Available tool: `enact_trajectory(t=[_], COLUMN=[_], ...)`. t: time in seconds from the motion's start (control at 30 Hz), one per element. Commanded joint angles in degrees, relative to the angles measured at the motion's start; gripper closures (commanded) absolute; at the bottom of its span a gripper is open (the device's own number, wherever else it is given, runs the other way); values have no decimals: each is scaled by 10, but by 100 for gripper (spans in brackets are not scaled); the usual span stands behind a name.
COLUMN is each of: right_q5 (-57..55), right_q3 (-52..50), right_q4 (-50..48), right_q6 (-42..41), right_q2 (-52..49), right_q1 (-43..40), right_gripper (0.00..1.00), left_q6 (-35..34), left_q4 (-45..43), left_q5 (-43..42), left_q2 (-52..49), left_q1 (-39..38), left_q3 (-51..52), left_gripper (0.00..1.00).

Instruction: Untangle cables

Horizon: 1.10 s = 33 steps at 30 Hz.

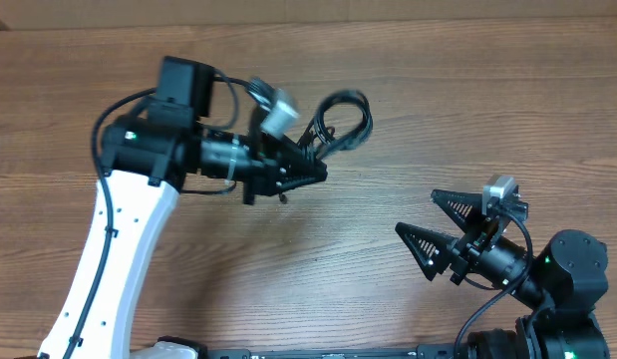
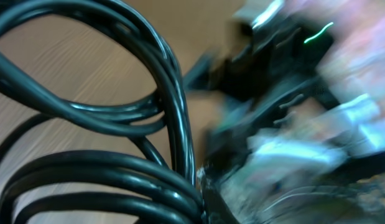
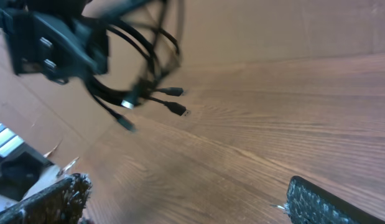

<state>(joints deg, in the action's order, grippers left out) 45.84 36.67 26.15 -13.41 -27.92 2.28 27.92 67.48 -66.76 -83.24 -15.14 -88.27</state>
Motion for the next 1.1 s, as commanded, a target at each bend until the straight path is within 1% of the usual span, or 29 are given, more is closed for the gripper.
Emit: enact_trajectory(t=[0.0,0.1,0.17,0.2,0.23,0.37,0.4,0.5,0.53,0.63,0.7,0.77,0.87,0.9,1.07], right_q5=[6,-12,-34,-45,-55,-123,-129,-132,-132,-132,-132,-132,-132,-132,-132], right_q3=[15,15,20,25,31,72,77,94,96,104,126,148,168,179,206], right_q4=[-3,5,19,31,44,120,129,157,162,165,183,202,226,238,253], right_q6=[2,-5,-16,-15,-15,-10,-10,16,18,17,17,18,31,40,45], right_q2=[-4,-11,-19,-26,-31,-64,-68,-83,-85,-86,-86,-86,-86,-88,-105], right_q1=[-1,-1,-1,-1,-1,-1,-1,-1,-1,-1,-1,-1,-1,-1,-1], right_gripper=[0,0,0,0,0,0,0,0,0,0,0,0,0,0,0], left_q6=[71,94,107,125,144,301,314,363,391,452,519,565,609,642,727], left_q4=[17,18,13,12,11,6,3,-8,-9,-9,-14,-40,-62,-62,-60], left_q5=[335,492,570,609,629,729,735,737,734,693,650,607,564,535,441], left_q2=[14,14,14,14,14,14,14,14,14,14,14,14,14,14,14], left_q1=[-72,-136,-176,-194,-203,-233,-233,-233,-233,-233,-233,-233,-233,-234,-235], left_q3=[-15,-15,-15,-15,-15,-15,-15,-15,-15,-15,-15,-15,-15,-15,-15], left_gripper=[96,96,96,96,96,96,96,96,96,96,96,96,96,96,96])
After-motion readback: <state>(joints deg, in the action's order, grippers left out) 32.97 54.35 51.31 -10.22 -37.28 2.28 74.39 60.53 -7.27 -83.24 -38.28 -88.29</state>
